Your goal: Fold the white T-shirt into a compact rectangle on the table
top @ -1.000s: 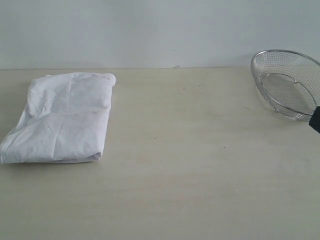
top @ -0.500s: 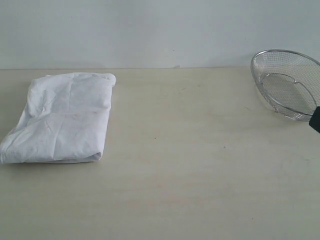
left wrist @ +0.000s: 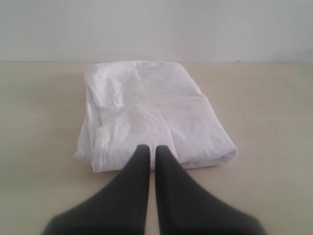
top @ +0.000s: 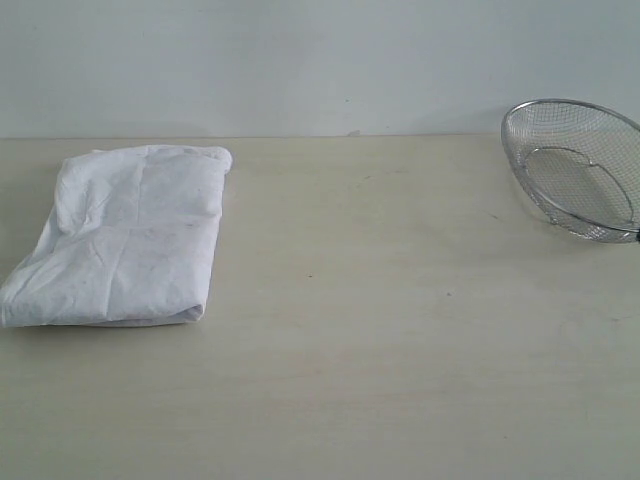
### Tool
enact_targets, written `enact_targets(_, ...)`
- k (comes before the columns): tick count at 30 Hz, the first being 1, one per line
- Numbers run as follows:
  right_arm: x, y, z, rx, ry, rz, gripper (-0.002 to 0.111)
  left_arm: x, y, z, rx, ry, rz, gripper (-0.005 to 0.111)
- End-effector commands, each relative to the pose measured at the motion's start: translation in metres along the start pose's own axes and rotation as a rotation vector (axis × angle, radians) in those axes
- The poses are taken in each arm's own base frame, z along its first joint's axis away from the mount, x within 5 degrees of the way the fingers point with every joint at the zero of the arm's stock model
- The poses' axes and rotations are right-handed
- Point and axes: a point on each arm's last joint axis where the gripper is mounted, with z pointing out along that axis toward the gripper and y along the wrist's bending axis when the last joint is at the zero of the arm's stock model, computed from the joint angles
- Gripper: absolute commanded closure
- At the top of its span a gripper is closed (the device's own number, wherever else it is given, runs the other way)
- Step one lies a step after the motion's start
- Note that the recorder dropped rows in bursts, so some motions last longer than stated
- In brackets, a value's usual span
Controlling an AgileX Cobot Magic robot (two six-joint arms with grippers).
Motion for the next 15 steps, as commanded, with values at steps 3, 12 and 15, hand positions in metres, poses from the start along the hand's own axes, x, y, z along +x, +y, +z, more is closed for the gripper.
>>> enact_targets(3, 0.0, -0.016, -0.003, 0.167, -0.033, -0.034, 0.108, 0.001, 0.0, 0.0, -0.005, 0.002, -0.006, 0.102)
enact_targets(12, 0.03, -0.028, -0.024, 0.251, -0.144, -0.208, 0.108, 0.001, 0.0, 0.0, -0.005, 0.002, -0.006, 0.102)
enact_targets(15, 0.04, -0.029, -0.028, 0.254, -0.146, -0.272, 0.108, 0.001, 0.0, 0.0, -0.005, 0.002, -0.006, 0.102)
